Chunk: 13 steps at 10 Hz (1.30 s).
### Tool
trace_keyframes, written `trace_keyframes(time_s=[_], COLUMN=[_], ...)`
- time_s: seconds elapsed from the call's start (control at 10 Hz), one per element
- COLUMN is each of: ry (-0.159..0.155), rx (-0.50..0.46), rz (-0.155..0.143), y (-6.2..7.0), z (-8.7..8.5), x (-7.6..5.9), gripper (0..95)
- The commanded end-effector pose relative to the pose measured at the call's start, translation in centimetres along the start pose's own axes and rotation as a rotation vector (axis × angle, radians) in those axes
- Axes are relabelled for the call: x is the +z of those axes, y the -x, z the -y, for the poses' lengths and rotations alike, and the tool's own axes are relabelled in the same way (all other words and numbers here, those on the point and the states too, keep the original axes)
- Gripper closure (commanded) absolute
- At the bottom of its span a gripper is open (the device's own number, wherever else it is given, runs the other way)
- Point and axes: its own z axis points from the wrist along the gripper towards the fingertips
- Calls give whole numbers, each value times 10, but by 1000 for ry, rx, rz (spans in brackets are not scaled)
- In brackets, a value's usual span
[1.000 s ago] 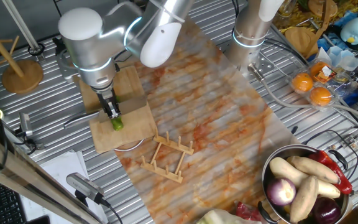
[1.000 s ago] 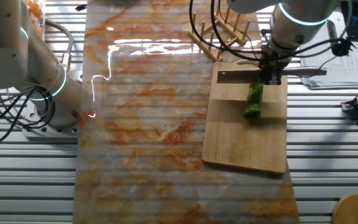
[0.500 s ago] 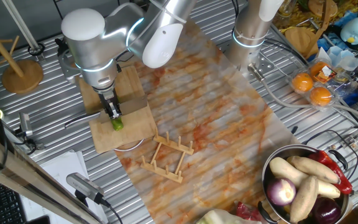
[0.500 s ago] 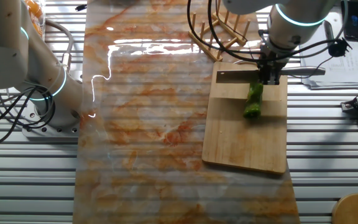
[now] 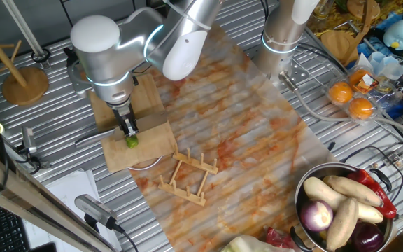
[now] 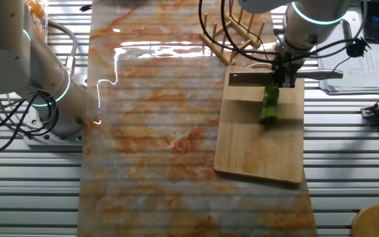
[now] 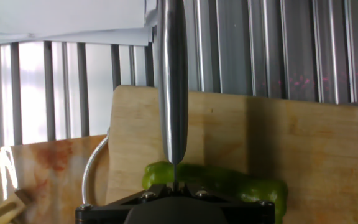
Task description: Chop the chili peppers
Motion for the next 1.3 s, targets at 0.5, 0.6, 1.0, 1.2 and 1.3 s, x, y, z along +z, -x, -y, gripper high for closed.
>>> trace_keyframes(time_s=[0.5,0.6,1.0,1.2,1.3], ry=[-7,-7,-4,-4,-5], rx=[3,3,3,6,5], rz=[2,4,10,12,12], y=[1,1,3,5,6], z=[3,4,5,4,4], x=[7,10,12,12,11], gripper=[950,950,950,950,950])
